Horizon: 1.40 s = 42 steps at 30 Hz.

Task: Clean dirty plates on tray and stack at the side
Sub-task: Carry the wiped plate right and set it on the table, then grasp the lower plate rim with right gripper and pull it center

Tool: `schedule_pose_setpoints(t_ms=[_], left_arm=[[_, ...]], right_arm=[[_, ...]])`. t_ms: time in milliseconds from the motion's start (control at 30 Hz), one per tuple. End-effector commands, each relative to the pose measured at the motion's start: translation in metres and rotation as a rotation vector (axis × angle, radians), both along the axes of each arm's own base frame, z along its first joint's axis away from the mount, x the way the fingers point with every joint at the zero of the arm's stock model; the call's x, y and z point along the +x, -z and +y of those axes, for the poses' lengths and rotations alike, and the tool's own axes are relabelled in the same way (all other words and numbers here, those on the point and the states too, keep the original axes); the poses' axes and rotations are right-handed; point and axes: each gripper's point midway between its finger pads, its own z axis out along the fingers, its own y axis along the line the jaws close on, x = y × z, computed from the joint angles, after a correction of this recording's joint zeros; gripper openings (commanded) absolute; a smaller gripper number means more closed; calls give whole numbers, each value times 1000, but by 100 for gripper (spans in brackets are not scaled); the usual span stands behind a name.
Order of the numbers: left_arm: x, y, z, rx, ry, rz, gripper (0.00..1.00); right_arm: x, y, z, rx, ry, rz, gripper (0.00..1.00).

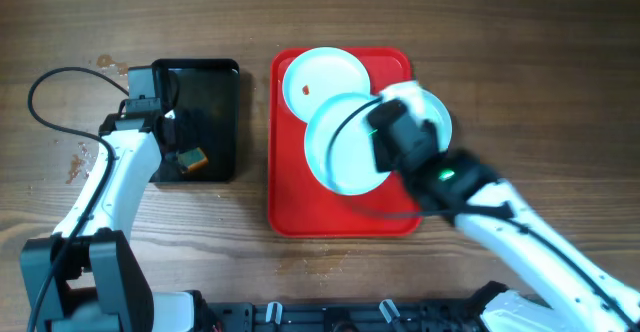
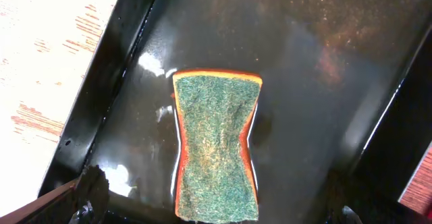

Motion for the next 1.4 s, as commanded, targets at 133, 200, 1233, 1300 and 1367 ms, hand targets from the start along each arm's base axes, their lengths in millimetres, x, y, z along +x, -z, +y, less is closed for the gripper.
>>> schedule_pose_setpoints(t_ms=[133, 200, 1233, 1300, 1367], left_arm=[[-2, 1, 1, -1, -3, 4, 100], [-2, 1, 1, -1, -3, 4, 100], [-2, 1, 1, -1, -3, 4, 100], [-2, 1, 1, -1, -3, 4, 100], [-2, 1, 1, -1, -3, 4, 100]], right_arm=[[4, -17, -97, 579, 345, 179, 4], [6, -12, -158, 578, 542, 139, 4], [48, 129, -128, 56, 283, 369, 41], [47, 135, -127, 58, 281, 386, 22], [47, 127, -119, 98, 258, 378, 7]])
